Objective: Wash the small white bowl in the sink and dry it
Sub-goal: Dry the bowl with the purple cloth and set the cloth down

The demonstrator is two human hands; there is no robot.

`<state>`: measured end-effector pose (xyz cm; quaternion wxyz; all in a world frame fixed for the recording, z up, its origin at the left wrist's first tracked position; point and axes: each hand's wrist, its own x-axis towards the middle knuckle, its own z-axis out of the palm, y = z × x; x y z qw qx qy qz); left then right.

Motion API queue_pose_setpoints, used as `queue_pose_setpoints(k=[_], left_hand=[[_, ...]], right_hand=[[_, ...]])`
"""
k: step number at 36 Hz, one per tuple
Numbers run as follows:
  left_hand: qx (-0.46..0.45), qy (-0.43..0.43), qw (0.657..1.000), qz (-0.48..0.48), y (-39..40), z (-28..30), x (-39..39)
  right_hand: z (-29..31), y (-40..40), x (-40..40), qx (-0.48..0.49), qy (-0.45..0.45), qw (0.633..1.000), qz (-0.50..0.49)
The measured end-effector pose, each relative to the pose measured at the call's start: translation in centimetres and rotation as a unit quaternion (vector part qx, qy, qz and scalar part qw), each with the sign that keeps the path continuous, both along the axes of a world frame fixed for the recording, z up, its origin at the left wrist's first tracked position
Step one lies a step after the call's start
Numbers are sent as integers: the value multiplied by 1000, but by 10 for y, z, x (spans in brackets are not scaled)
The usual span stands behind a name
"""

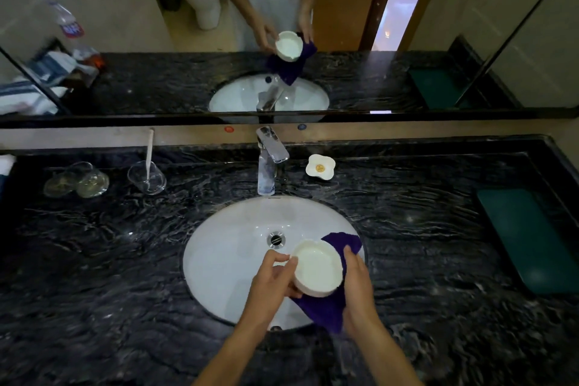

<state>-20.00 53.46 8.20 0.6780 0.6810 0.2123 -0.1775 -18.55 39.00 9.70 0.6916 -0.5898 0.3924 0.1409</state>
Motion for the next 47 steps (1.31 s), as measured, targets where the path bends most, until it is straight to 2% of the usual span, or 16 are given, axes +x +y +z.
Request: queue_pose_setpoints(k=[4, 6, 10, 17, 23, 30, 36, 43, 47], left_hand=[[-177, 97, 979, -30, 24, 6, 13], [-221, 126, 964, -74, 33, 10, 19], [-236, 147, 954, -111, 40, 15, 29], [-243, 125, 955, -118, 51, 11, 27], [-248, 79, 965, -21, 52, -1, 14], [-232, 48, 971, 38, 37, -14, 1], [-229, 26, 968, 101, 24, -17, -6], [-247, 23, 959, 136, 34, -17, -3], [-243, 19, 961, 133, 34, -15, -4]], right_hand=[[12, -15, 19, -20, 19, 995, 91], [17, -18, 28, -35, 31, 988, 146], [24, -15, 41, -53, 39, 968, 243], [18, -12, 43, -26, 47, 957, 285], [0, 1, 21, 24, 8, 983, 183], [-16, 17, -15, 100, -23, 993, 56], [-16, 7, -23, 167, -7, 986, -10], [-5, -39, -19, 318, -40, 944, -81], [-7, -79, -9, 312, -42, 947, -69]])
